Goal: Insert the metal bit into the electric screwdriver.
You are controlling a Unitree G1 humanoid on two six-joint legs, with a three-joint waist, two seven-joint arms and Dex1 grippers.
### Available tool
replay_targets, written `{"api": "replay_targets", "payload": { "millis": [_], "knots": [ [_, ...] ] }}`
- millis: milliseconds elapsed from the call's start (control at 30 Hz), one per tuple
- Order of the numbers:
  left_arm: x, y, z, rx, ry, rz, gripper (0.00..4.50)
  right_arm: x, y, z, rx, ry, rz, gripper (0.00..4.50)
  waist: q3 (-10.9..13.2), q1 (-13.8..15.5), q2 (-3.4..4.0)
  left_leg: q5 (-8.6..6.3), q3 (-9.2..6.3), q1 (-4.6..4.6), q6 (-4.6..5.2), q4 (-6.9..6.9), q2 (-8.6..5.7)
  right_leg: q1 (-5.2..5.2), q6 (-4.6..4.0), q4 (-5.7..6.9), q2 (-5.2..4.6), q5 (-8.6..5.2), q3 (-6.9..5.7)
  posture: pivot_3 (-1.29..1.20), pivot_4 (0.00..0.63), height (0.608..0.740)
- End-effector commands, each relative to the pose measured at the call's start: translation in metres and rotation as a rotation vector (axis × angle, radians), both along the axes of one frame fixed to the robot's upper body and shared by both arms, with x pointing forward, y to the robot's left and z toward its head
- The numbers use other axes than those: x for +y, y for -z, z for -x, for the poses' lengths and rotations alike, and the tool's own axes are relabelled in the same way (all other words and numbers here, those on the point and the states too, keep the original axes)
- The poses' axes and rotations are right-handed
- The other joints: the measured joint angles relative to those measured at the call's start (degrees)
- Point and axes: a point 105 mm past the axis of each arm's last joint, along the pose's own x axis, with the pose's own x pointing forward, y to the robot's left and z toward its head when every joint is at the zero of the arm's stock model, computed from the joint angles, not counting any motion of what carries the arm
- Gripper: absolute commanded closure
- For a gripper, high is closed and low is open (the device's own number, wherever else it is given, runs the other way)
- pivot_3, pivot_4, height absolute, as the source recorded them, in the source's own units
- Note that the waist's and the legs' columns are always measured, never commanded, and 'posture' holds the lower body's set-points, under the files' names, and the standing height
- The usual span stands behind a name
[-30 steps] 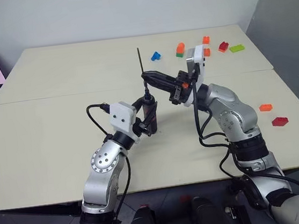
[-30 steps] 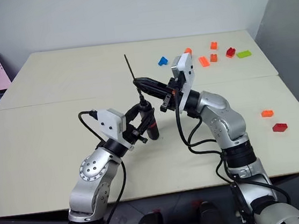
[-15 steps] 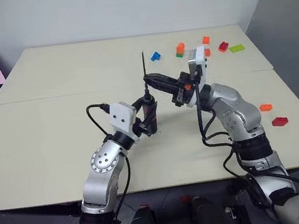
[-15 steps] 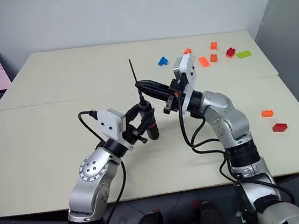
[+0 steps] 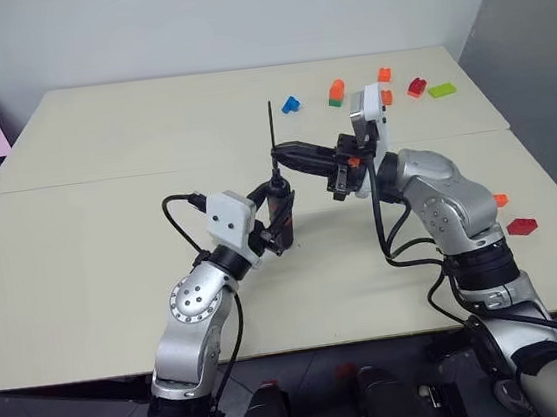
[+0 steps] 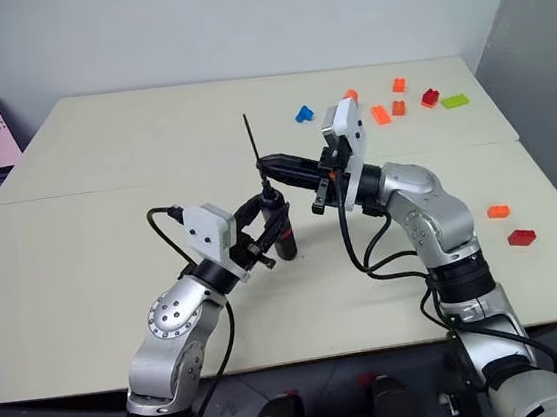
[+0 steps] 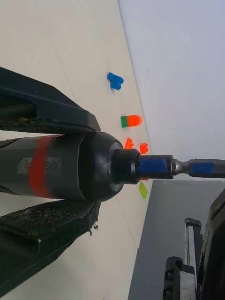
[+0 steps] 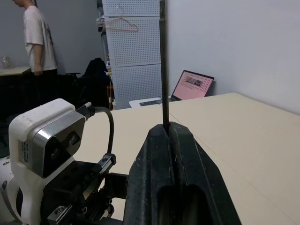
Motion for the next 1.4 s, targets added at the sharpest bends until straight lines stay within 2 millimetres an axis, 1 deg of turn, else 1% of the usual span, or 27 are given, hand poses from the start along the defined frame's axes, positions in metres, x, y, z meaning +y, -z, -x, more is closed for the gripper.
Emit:
{"api": "replay_targets", "payload": {
  "millis": [33, 233, 367, 467, 533, 633, 733, 767, 867, 900, 1167, 1267, 1333, 1400],
  "knots": [
    [0.004, -0.012, 0.002, -0.052, -0.016, 0.009, 2.88, 0.008, 0.002, 0.008, -0.028, -0.061, 0.081, 4.5, 0.0, 0.0, 0.0, 0.0, 0.0, 0.0, 0.0, 0.0, 0.0, 0.0, 0.0, 0.0, 0.0, 0.0, 0.0, 0.0, 0.15, 0.74],
    [0.004, -0.011, 0.002, -0.051, -0.015, 0.006, 2.88, 0.008, -0.001, 0.011, -0.045, -0.068, 0.096, 4.5, 0.0, 0.01, 0.0, 0.0, -0.02, 0.0, 0.0, 0.0, 0.0, 0.01, 0.0, -0.01, 0.0, 0.0, -0.01, 0.0, 0.15, 0.74],
    [0.003, -0.011, 0.002, -0.052, -0.011, 0.004, 2.88, 0.006, -0.005, 0.01, -0.04, -0.054, 0.078, 3.71, 0.0, 0.0, 0.0, 0.0, -0.02, 0.0, 0.0, 0.0, 0.0, 0.01, 0.0, -0.01, 0.0, 0.0, -0.01, 0.0, 0.15, 0.74],
    [0.003, -0.011, 0.002, -0.052, -0.01, 0.003, 2.88, 0.004, -0.009, 0.01, -0.036, -0.049, 0.061, 2.84, 0.0, -0.01, 0.0, 0.0, -0.01, -0.01, 0.0, 0.0, 0.0, 0.0, 0.0, -0.02, 0.0, 0.0, -0.01, 0.0, 0.15, 0.74],
    [0.003, -0.011, 0.002, -0.052, -0.009, 0.003, 2.88, 0.003, -0.011, 0.011, -0.033, -0.049, 0.055, 2.42, 0.0, -0.01, 0.0, 0.0, -0.01, -0.02, 0.0, -0.01, 0.0, 0.0, 0.0, -0.04, 0.0, 0.0, -0.01, 0.0, 0.15, 0.74],
    [0.002, -0.011, 0.002, -0.053, -0.009, 0.003, 2.88, 0.001, -0.014, 0.01, -0.032, -0.042, 0.045, 1.61, 0.0, -0.01, 0.0, 0.0, -0.01, -0.03, 0.0, -0.03, 0.0, 0.0, 0.0, -0.09, 0.0, 0.0, -0.01, 0.0, 0.15, 0.74],
    [0.002, -0.011, 0.002, -0.053, -0.007, 0.005, 2.88, -0.001, -0.016, 0.01, -0.037, -0.033, 0.041, 1.07, 0.0, -0.01, 0.0, 0.0, -0.01, -0.03, 0.0, -0.05, 0.01, 0.0, 0.0, -0.1, 0.0, 0.0, -0.01, 0.0, 0.15, 0.74],
    [0.001, -0.011, 0.002, -0.053, -0.007, 0.005, 2.88, -0.002, -0.017, 0.009, -0.038, -0.028, 0.037, 0.78, 0.0, -0.01, 0.0, 0.0, -0.01, -0.03, 0.0, -0.05, 0.01, 0.0, 0.0, -0.1, 0.0, 0.0, -0.01, 0.0, 0.15, 0.74],
    [0.001, -0.012, 0.002, -0.054, -0.008, 0.006, 2.88, -0.004, -0.018, 0.011, -0.037, -0.028, 0.037, 0.11, 0.0, -0.01, 0.0, 0.0, -0.01, -0.03, 0.0, -0.05, 0.01, 0.0, 0.0, -0.11, 0.0, 0.0, -0.01, 0.0, 0.15, 0.74],
    [0.002, -0.012, 0.001, -0.055, -0.009, 0.006, 2.88, -0.006, -0.018, 0.011, -0.037, -0.029, 0.038, 0.01, 0.0, -0.01, 0.0, 0.0, -0.01, -0.03, 0.0, -0.05, 0.01, 0.0, 0.0, -0.11, 0.0, 0.0, -0.01, 0.0, 0.15, 0.74],
    [0.003, -0.019, -0.002, -0.09, -0.028, -0.041, 2.88, -0.031, -0.019, 0.015, -0.057, 0.035, 0.069, 0.0, 0.0, -0.01, 0.0, 0.0, 0.0, -0.06, 0.0, -0.05, 0.0, 0.0, 0.01, -0.16, 0.0, 0.0, -0.01, 0.0, 0.15, 0.74],
    [0.005, -0.037, -0.01, -0.18, -0.057, -0.167, 2.88, -0.053, -0.018, 0.012, -0.086, 0.133, 0.121, 0.0, 0.01, 0.06, -0.01, 0.0, -0.05, -0.08, 0.0, -0.05, 0.0, -0.02, 0.01, -0.15, 0.01, 0.0, -0.06, 0.0, 0.15, 0.74],
    [0.007, -0.048, -0.019, -0.233, -0.075, -0.285, 2.88, -0.065, -0.017, 0.01, -0.106, 0.19, 0.156, 0.0, 0.02, 0.15, -0.02, 0.0, -0.04, -0.09, 0.0, -0.05, -0.01, -0.02, 0.01, -0.15, 0.02, -0.01, -0.05, 0.0, 0.15, 0.74],
    [0.012, -0.057, -0.036, -0.258, -0.101, -0.454, 2.88, -0.078, -0.016, 0.009, -0.156, 0.25, 0.23, 0.0, 0.03, 0.15, -0.03, 0.0, -0.06, -0.12, 0.0, -0.04, -0.02, -0.02, 0.01, -0.17, 0.02, -0.01, -0.07, 0.0, 0.15, 0.74]
  ]
}}
